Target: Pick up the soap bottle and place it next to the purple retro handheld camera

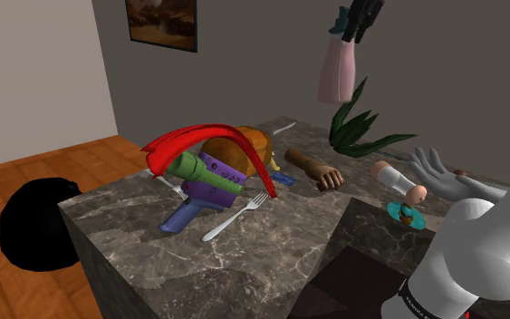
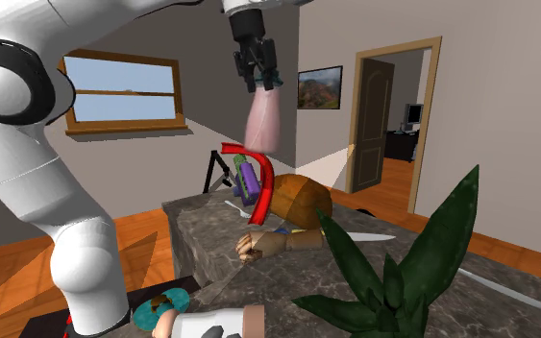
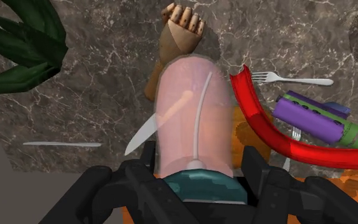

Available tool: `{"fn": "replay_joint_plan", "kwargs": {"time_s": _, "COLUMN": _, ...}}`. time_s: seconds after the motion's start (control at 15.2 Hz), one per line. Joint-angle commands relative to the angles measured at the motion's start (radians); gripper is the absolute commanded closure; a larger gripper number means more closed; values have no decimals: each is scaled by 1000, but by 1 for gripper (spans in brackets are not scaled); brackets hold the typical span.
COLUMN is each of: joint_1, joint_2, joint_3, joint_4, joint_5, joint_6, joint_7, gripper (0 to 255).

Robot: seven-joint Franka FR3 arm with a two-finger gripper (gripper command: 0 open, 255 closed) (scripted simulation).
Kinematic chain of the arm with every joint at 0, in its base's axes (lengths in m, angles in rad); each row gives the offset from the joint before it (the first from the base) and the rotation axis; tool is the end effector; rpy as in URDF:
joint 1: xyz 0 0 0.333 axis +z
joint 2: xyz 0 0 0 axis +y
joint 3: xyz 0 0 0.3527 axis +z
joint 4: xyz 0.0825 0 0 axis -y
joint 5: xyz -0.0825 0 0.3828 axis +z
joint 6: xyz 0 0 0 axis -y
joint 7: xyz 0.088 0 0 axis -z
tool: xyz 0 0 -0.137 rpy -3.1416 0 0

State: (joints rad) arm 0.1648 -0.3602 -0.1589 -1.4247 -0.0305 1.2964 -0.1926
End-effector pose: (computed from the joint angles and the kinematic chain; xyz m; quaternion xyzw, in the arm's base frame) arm 0.3673 -0.0269 0.8343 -0.9890 -0.0945 -0.1142 0.0035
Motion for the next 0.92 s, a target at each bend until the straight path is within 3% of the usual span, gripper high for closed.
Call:
{"fn": "replay_joint_plan", "kwargs": {"time_s": 0.0, "joint_1": 10, "joint_2": -16, "joint_3": 39, "joint_4": -15, "joint_5": 0, "joint_6": -1, "joint_7": 51, "gripper": 255}}
{"fn": "replay_joint_plan", "kwargs": {"time_s": 0.86, "joint_1": 82, "joint_2": -28, "joint_3": 312, "joint_4": -37, "joint_5": 27, "joint_6": 2, "joint_7": 397, "gripper": 255}}
